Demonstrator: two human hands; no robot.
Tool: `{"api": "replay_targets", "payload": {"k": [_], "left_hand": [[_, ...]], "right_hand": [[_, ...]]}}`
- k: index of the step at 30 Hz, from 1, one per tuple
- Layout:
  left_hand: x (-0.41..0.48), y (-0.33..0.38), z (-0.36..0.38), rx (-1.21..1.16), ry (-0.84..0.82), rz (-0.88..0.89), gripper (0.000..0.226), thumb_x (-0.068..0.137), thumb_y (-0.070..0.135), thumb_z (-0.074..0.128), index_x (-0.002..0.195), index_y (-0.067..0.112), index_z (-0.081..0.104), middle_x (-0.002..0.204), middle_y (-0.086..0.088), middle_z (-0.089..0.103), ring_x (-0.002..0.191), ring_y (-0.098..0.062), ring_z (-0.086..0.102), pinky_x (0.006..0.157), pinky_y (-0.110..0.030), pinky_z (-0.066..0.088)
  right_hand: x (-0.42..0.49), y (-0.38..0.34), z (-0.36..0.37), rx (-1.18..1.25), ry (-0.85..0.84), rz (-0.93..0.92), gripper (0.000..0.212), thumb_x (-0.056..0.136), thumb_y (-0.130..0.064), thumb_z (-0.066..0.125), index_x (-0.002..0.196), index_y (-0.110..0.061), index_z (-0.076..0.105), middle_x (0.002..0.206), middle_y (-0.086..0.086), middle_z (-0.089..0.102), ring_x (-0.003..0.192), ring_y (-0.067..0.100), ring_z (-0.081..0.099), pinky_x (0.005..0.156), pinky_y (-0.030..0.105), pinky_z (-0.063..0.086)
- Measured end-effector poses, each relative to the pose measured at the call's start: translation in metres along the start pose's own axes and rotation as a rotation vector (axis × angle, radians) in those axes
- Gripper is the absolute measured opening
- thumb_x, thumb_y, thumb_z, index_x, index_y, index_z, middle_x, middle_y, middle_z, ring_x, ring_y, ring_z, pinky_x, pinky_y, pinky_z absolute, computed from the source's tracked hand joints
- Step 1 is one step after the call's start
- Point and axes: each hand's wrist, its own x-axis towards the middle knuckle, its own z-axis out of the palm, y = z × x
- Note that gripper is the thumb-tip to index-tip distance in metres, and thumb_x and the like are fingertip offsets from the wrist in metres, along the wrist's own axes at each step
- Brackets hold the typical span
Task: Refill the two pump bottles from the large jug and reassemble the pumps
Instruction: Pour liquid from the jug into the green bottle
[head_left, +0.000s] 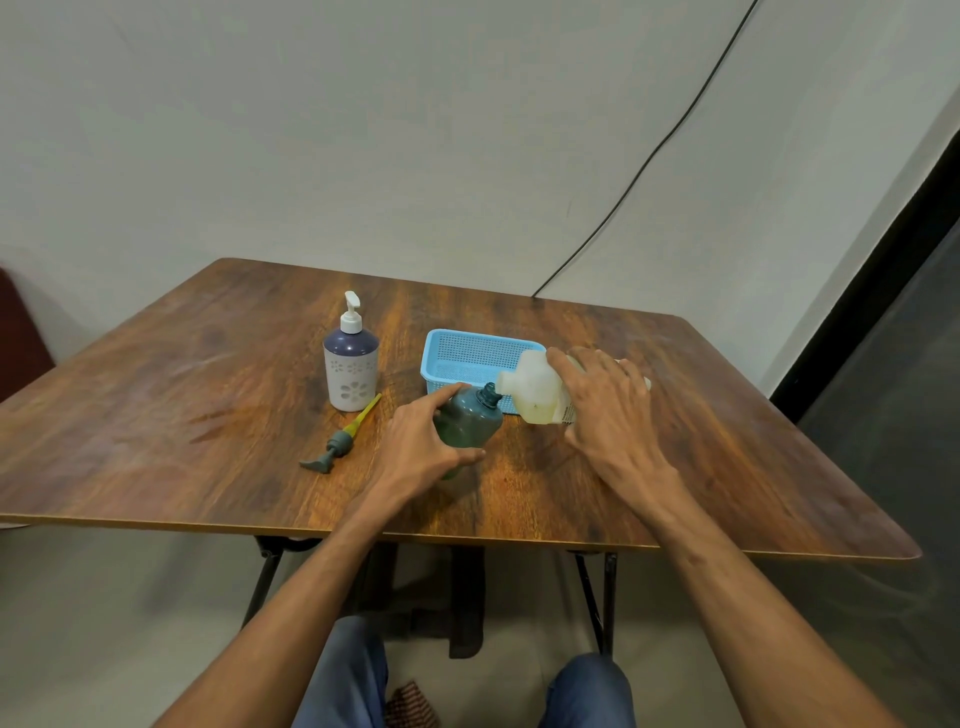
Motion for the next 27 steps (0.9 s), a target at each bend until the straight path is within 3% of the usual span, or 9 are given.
{"api": "replay_targets", "payload": {"k": [27], "left_hand": [[-0.0006, 0.0026, 0.0005, -0.006, 0.001, 0.006, 0.092, 0.068, 0.033, 0.092, 0.148, 0.023, 0.048, 0.137, -0.003, 0.062, 0.117, -0.016, 0.059, 0.099, -0.039, 0.054]], "right_hand": [[-0.0012, -0.001, -0.0032, -0.01, -0.009, 0.016, 0.084, 0.064, -0.012, 0.086, 0.139, -0.018, 0.05, 0.133, 0.013, 0.059, 0.121, 0.036, 0.056, 0.1, 0.053, 0.042]]}}
